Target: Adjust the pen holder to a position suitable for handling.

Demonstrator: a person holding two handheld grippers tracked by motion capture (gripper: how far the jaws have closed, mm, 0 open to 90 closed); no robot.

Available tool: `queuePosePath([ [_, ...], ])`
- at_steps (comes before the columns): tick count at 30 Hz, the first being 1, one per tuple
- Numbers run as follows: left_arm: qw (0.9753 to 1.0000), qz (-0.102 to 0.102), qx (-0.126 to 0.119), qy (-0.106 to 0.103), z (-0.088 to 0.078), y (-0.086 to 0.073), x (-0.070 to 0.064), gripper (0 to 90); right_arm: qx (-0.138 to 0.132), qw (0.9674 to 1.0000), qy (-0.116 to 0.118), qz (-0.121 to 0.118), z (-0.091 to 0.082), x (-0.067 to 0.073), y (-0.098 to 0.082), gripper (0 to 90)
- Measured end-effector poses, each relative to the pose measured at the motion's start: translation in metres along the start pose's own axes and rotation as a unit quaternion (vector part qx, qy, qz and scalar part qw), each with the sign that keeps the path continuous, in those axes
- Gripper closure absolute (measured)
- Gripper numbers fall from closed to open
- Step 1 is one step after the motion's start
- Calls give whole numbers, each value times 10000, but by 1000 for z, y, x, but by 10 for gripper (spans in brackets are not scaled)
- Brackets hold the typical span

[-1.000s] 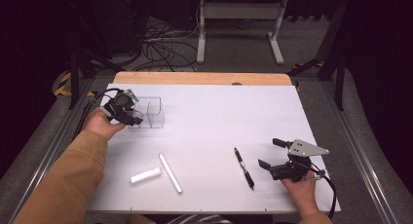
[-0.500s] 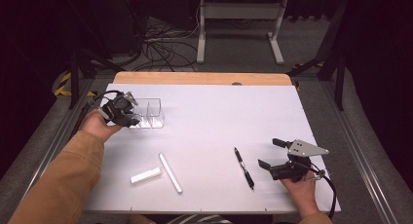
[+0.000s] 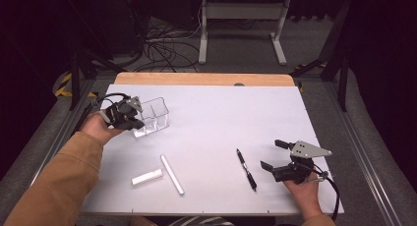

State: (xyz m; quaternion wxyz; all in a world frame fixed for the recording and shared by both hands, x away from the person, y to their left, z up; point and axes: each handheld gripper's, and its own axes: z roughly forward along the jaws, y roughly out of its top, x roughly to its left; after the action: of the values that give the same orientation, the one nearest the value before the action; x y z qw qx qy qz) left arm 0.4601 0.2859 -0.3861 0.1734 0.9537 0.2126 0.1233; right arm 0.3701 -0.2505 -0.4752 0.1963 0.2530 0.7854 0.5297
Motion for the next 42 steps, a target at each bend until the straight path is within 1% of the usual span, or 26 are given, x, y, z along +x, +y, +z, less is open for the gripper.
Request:
queuePosePath([
  [2, 9999, 40, -136, -66, -4, 3, -3, 873, -1, 10000, 1, 0, 0, 0, 0, 47],
  [3, 9999, 40, -136, -66, -4, 3, -3, 873, -2, 10000, -4, 0, 0, 0, 0, 47],
  [4, 9994, 101, -325, -111, -9, 8, -6, 873, -8, 10000, -7, 7, 0, 0, 0, 47],
  [6, 9984, 190, -493, -208, -13, 14, -11, 873, -7, 10000, -8, 11, 0, 0, 0, 47],
  [8, 9979, 251, -539, -248, -14, 18, -14, 872, -6, 10000, -8, 12, 0, 0, 0, 47],
  [9, 9972, 341, -595, -282, -16, 23, -18, 872, -9, 10000, -6, 12, 0, 0, 0, 47],
  [10, 9958, 498, -683, -363, -17, 33, -25, 872, -10, 10000, -6, 11, 0, 0, 0, 47],
  [15, 9905, 958, -801, -573, -14, 57, -43, 872, -16, 10000, 0, 6, 0, 0, 0, 47],
  [16, 9905, 958, -801, -573, -14, 57, -43, 872, -17, 10000, 5, 4, 0, 0, 0, 47],
  [17, 9884, 1107, -800, -662, -13, 64, -50, 872, -16, 10000, 11, 7, 0, 0, 0, 47],
  [19, 9859, 1262, -820, -738, -10, 71, -54, 872, -21, 10000, 18, 0, -1, 0, 0, 47],
  [21, 9851, 1303, -807, -779, -9, 74, -55, 872, -22, 10000, 24, -5, -1, 0, 0, 47],
  [22, 9828, 1409, -836, -853, -6, 79, -58, 871, -25, 10000, 33, -11, -1, 0, 0, 47],
  [23, 9828, 1409, -836, -853, -6, 79, -58, 871, -25, 10000, 33, -11, -1, 0, 0, 47],
  [24, 9804, 1489, -868, -957, -2, 83, -60, 871, -27, 10000, 39, -11, -1, 0, 0, 47],
  [25, 9804, 1489, -868, -957, -2, 83, -60, 871, -29, 10000, 38, -13, -1, 0, 0, 47],
  [26, 9778, 1592, -886, -1037, 2, 87, -63, 871, -30, 10000, 42, -11, -1, 0, 0, 47],
  [27, 9761, 1673, -896, -1062, 4, 89, -64, 871, -31, 10000, 40, -15, -1, 0, 0, 47],
  [29, 9756, 1686, -875, -1103, 7, 90, -66, 870, -29, 10000, 46, -13, -1, 0, 0, 47],
  [30, 9735, 1761, -865, -1172, 11, 94, -69, 871, -30, 10000, 48, -14, -1, 0, 0, 47],
  [31, 9725, 1811, -857, -1191, 14, 96, -70, 871, -30, 10000, 49, -14, -1, 0, 0, 47],
  [33, 9720, 1820, -853, -1222, 16, 97, -72, 871, -30, 10000, 49, -11, -1, 0, 0, 47],
  [34, 9697, 1921, -844, -1249, 20, 100, -74, 871, -31, 10000, 50, -12, -1, 0, 0, 47],
  [39, 9659, 2070, -774, -1346, 28, 106, -78, 871, -34, 10000, 58, -11, -1, 0, 0, 46],
  [40, 9643, 2135, -755, -1371, 30, 108, -78, 870, -34, 10000, 57, -14, -1, 0, 0, 46],
  [42, 9637, 2155, -730, -1394, 31, 108, -79, 870, -33, 10000, 58, -14, -1, 0, 0, 46],
])
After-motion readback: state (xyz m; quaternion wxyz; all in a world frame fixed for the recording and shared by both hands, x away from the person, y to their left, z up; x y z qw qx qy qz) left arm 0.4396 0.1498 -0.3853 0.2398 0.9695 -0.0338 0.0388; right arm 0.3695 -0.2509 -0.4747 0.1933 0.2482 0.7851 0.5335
